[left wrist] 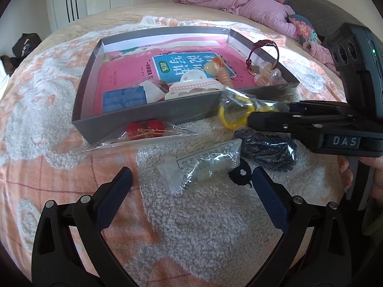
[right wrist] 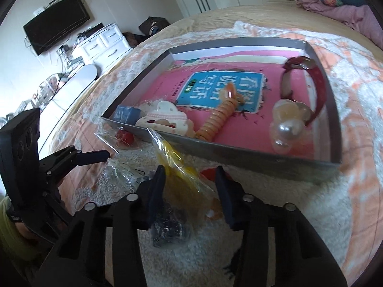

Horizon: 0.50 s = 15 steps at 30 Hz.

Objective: Organize jewelry
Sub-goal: 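Grasp the clear bag of silver pieces with left tool while right tool grasps the yellow bag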

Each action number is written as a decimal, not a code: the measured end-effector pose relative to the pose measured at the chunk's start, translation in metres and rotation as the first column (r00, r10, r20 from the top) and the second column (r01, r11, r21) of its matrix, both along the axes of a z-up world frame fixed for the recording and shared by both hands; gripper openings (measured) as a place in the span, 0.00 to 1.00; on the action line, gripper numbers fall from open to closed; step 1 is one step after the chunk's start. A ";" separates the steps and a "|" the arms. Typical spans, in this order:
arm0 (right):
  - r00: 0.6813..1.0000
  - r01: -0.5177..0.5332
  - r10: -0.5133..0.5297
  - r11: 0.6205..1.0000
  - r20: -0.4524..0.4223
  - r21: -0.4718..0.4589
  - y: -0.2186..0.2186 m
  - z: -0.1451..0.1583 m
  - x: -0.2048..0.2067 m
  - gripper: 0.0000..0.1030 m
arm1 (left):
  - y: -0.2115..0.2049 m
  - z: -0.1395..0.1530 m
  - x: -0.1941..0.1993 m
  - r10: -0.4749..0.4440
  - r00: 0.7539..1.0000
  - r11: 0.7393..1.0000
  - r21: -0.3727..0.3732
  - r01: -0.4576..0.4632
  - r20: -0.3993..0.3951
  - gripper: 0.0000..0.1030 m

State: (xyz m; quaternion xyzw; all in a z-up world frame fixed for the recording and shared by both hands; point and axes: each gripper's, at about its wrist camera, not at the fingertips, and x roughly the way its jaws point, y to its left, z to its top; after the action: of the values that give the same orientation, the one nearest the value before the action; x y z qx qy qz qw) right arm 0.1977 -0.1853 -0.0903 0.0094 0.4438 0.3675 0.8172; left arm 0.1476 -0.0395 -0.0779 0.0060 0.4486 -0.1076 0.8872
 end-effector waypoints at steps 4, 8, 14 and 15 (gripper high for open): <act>0.999 -0.032 0.032 0.999 0.031 -0.010 0.004 0.002 -0.001 0.30 | -0.001 0.000 0.003 -0.001 1.000 1.000 -0.012 0.001 0.002 0.89; 0.998 -0.028 0.028 1.000 0.049 0.007 -0.002 0.007 -0.009 0.25 | -0.006 0.000 0.007 -0.017 1.000 1.000 -0.008 0.017 0.007 0.65; 0.993 0.006 -0.009 1.000 0.120 0.022 -0.014 0.021 -0.022 0.17 | -0.008 0.001 0.005 -0.039 0.999 0.998 -0.039 0.040 0.006 0.52; 0.991 0.016 -0.020 0.999 0.129 0.029 -0.018 0.023 -0.024 0.16 | -0.007 0.002 0.005 -0.039 0.999 0.998 -0.045 0.039 0.008 0.51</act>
State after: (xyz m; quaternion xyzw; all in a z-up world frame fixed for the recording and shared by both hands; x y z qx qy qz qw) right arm 0.1737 -0.2035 -0.0671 0.0010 0.3847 0.3660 0.8474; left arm 0.1521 -0.0465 -0.0760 -0.0048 0.4429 -0.1348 0.8863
